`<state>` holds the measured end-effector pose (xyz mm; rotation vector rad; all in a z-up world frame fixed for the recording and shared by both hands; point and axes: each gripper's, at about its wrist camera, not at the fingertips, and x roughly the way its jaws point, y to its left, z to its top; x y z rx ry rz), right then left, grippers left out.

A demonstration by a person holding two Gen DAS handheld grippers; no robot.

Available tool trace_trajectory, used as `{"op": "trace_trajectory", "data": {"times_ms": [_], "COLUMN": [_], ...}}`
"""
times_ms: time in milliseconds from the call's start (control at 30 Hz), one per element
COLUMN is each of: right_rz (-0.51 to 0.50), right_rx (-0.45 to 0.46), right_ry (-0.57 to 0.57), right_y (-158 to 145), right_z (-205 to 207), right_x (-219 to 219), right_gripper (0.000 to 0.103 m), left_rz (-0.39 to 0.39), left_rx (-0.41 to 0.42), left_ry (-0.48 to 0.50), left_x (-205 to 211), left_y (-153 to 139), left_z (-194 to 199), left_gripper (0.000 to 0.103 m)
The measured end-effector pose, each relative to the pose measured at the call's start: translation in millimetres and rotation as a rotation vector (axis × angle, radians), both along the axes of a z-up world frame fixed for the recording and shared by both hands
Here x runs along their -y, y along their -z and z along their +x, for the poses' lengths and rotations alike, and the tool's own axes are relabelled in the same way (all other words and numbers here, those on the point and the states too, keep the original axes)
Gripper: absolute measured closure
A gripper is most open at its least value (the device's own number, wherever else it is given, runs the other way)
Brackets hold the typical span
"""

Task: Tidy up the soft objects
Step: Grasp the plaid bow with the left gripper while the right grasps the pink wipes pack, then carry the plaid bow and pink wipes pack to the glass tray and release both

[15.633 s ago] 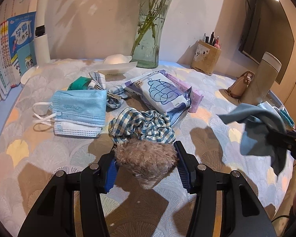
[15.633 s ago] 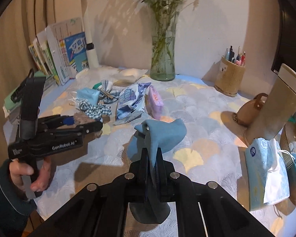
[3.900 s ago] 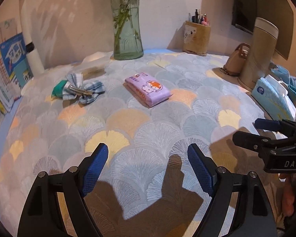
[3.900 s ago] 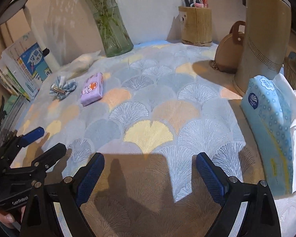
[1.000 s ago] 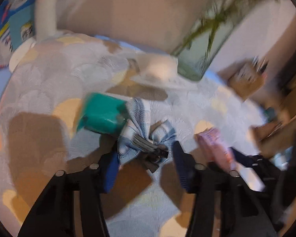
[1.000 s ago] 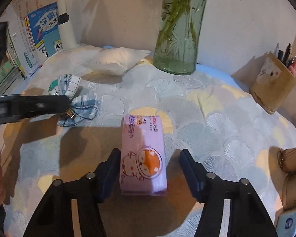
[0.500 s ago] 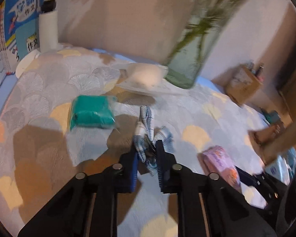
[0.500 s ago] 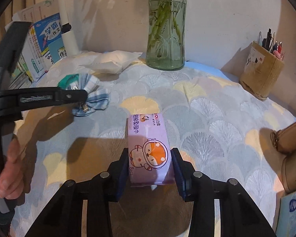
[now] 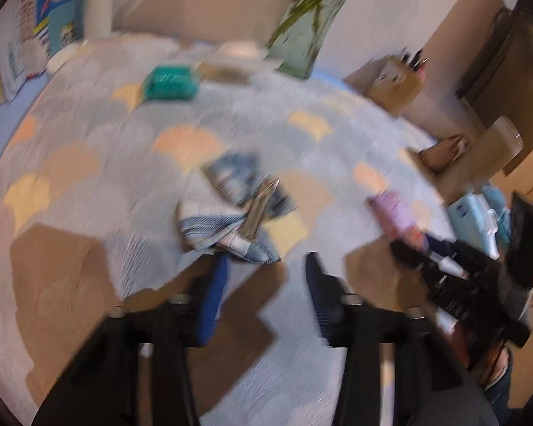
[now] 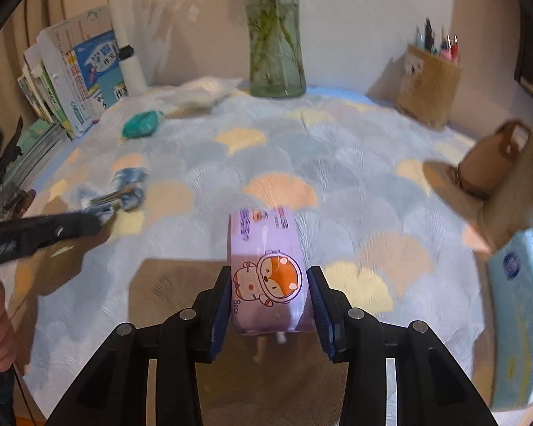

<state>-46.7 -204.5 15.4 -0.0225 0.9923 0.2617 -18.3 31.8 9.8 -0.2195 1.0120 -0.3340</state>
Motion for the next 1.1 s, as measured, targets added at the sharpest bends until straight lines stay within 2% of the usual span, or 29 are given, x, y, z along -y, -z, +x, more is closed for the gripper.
{"op": "trace_trajectory", "data": {"times_ms": [33,67,100,133,200,267,333,433,500,567,633,667,733,833,867,933,967,1000,1033,1100], "right_rz": [0.009,0.02,0.032,0.037,0.021,-0.022,-0.063,-0.07,-0.052,-0.03,-0.029,-0.04,-0.039,0.047,0.05,0.009,-0.025,-0.038,-0.043,-0.067], "right_rx": [0.002,0.005,0.002,-0.008,-0.012,-0.007,0.0,-0.007,-0.03,-0.04,-0.04,-0.045,-0.062,-0.066,-0.062,-0.034,-0.011,0.002,0.012,0.035], "right_ry": [-0.001,-0.006,-0.013,-0.017,-0.026,-0.029,-0.034,-0.019,0.005,0.021,0.024,0.024,0.04,0.053,0.062,0.086,0.094,0.089,0.074,0.05], "right_y": [-0.6,-2.1,-1.5,0.0,1.7,3.2,4.3,5.9,8.1,8.5,8.2,8.4,7.5,4.4,4.4,2.4,0.8,-0.3,-1.3,-3.8], "right_z": [0.6,0.8,1.7,2.3,2.4,1.3,-0.4,0.8,4.2,6.0,6.2,6.9,8.5,9.3,9.8,8.7,6.7,5.2,3.7,-0.8], "right_x": [1.3,1.8,1.6,1.0,-3.4,-10.9,-17.3,-15.6,-9.5,-4.4,-4.5,-6.0,-6.7,-2.2,-1.4,-3.0,-5.6,-7.9,-10.8,-16.4], "right_gripper": [0.062,0.053,0.038,0.033,0.024,0.023,0.02,0.012,0.001,0.0,0.0,0.0,0.0,0.0,0.001,0.023,0.043,0.057,0.062,0.063], "left_rz": [0.008,0.039,0.067,0.098,0.131,0.151,0.181,0.227,0.249,0.284,0.28,0.274,0.285,0.283,0.288,0.281,0.272,0.261,0.259,0.268], "left_rx": [0.011,0.017,0.018,0.026,0.07,0.1,0.087,0.051,0.09,0.134,0.162,0.172,0.191,0.242,0.249,0.272,0.28,0.291,0.293,0.293], "left_ry": [0.003,-0.002,-0.011,-0.024,-0.039,-0.02,0.029,0.075,0.073,0.074,0.066,0.064,0.049,0.061,0.062,0.057,0.057,0.053,0.05,0.04], "left_x": [-1.9,-3.2,-4.3,-4.8,-4.6,-0.1,9.9,21.3,25.3,28.3,27.7,27.0,27.1,29.3,30.5,29.4,29.1,27.2,26.4,26.9], "left_y": [-0.4,-1.3,-2.5,-4.5,-11.8,-18.1,-16.1,-0.6,3.9,5.6,3.5,2.9,1.4,-3.7,-4.2,-6.9,-7.8,-9.7,-10.4,-11.8], "left_z": [-5.1,-8.6,-10.8,-11.1,-9.5,-1.4,14.6,34.0,33.4,26.3,22.9,22.5,21.9,14.8,13.5,10.8,9.9,8.4,6.8,5.1], "left_gripper": [0.057,0.055,0.047,0.034,0.026,0.025,0.024,0.025,0.026,0.034,0.067,0.074,0.079,0.079,0.079,0.079,0.079,0.079,0.079,0.079]}}
